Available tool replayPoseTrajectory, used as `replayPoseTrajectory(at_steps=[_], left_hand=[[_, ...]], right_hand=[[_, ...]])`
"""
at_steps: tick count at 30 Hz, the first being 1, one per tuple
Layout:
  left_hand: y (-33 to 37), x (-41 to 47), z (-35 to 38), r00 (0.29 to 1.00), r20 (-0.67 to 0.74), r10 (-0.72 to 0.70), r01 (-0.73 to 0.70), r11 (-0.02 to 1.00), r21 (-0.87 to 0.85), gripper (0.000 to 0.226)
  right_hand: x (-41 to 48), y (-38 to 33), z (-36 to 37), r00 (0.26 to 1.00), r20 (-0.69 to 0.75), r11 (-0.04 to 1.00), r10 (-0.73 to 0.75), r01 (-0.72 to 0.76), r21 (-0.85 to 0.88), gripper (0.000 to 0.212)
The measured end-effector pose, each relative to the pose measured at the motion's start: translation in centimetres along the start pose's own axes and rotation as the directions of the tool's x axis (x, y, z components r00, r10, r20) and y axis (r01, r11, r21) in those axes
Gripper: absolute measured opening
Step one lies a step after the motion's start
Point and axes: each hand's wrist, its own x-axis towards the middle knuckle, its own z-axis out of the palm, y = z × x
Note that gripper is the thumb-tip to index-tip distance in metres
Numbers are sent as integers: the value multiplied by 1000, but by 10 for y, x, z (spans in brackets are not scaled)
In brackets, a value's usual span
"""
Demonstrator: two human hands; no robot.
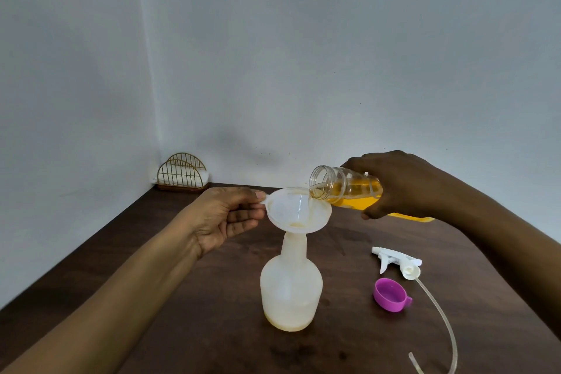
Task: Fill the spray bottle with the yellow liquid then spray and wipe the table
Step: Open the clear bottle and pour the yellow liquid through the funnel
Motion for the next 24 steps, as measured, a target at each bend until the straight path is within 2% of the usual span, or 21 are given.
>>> replayPoseTrajectory(at_steps=[24], left_hand=[[2, -2, 2, 1000, -3, 0, 0, 1000, 5, 7]], right_hand=[[-1, 1, 0, 1000, 6, 1000, -15, 15, -15, 73]])
